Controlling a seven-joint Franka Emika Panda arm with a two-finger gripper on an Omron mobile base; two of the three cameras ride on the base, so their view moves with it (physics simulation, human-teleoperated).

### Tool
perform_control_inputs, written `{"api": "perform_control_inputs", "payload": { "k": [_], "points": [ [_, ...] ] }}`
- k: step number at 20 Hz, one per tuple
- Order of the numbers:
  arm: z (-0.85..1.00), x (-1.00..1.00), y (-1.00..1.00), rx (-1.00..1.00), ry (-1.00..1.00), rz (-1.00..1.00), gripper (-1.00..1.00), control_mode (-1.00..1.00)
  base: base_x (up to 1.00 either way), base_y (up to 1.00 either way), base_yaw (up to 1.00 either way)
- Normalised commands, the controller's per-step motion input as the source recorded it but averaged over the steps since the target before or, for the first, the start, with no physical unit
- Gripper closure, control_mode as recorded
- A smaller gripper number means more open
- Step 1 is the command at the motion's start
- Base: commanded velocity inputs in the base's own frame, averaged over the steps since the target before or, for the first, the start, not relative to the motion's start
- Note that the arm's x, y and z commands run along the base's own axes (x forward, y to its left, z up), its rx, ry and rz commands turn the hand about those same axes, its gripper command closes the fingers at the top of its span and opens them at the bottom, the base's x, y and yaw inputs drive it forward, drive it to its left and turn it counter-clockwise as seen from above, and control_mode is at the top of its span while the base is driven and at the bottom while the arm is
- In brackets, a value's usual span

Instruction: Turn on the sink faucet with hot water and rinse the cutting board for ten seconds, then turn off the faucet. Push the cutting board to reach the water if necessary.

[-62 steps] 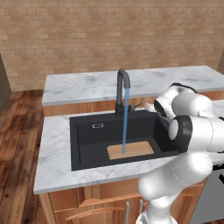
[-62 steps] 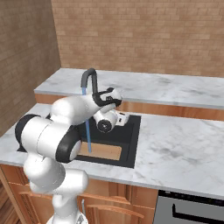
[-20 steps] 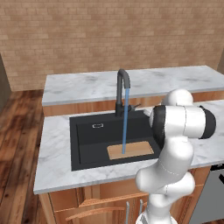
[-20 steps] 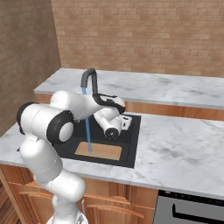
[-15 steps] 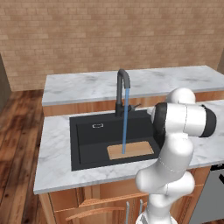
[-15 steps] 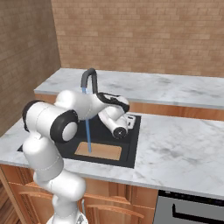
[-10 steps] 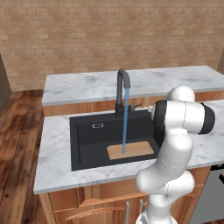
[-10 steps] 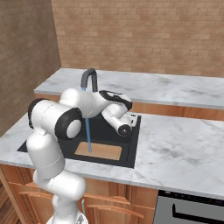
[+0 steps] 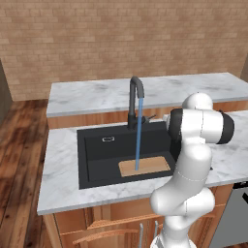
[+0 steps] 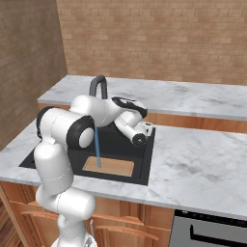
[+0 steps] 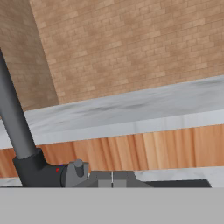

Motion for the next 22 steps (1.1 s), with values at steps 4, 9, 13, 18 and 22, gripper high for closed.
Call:
{"api": "perform_control_inputs", "payload": {
  "k": [4,9,13,18,22],
  "points": [
    [0.0,0.0,0.01,0.0,0.0,0.0,1.0,-1.0,0.0,0.0,0.0],
    [0.0,0.04,0.08,0.0,0.0,0.0,1.0,-1.0,0.0,0.0,0.0],
    [0.0,0.18,0.01,0.0,0.0,0.0,1.0,-1.0,0.0,0.0,0.0],
    [0.0,0.17,0.0,0.0,0.0,0.0,1.0,-1.0,0.0,0.0,0.0],
    [-0.04,0.09,0.0,0.0,0.0,0.02,1.0,-1.0,0.0,0.0,0.0]
  ]
}}
